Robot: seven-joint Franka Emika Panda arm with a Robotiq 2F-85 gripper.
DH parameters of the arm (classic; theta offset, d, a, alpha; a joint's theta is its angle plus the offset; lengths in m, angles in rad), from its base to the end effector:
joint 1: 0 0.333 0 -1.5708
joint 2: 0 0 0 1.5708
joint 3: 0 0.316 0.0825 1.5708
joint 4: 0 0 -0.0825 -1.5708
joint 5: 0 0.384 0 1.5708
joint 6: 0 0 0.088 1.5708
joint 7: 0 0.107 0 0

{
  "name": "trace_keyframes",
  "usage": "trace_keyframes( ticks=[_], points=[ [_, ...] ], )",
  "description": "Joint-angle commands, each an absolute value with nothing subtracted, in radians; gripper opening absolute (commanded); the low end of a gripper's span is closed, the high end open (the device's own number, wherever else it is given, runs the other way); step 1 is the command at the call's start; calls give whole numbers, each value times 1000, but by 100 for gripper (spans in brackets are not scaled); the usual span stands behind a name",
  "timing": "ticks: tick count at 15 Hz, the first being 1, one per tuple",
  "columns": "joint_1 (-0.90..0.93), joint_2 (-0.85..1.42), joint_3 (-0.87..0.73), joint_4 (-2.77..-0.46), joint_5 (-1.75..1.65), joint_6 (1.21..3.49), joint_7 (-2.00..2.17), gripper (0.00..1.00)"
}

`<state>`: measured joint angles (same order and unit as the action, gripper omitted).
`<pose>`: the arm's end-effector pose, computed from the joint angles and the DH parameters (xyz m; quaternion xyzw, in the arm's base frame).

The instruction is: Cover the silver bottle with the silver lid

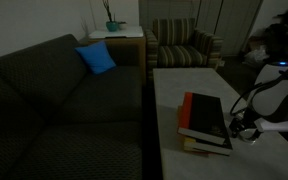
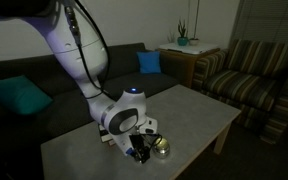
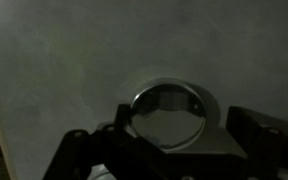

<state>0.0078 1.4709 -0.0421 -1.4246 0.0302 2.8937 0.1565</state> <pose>0.5841 -0.0210 -0.1765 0.9957 -0.0910 0.0008 0.0172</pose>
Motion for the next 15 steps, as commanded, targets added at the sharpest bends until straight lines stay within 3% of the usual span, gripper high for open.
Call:
trace_keyframes(
  ticks=[1,2,3,5,9,15],
  points=[
    [6,1471,-49,-1414,65,2828,183,100],
    [4,1471,-48,-1415,71,2822,194,97],
    [1,1470,-46,-1414,78,2813,204,74],
    [-8,1468,-35,-1412,95,2807,212,70],
    [-7,1528,-29,-1301,129,2718,241,45],
    [3,1468,-30,-1353,136,2679,269,45]
  ],
)
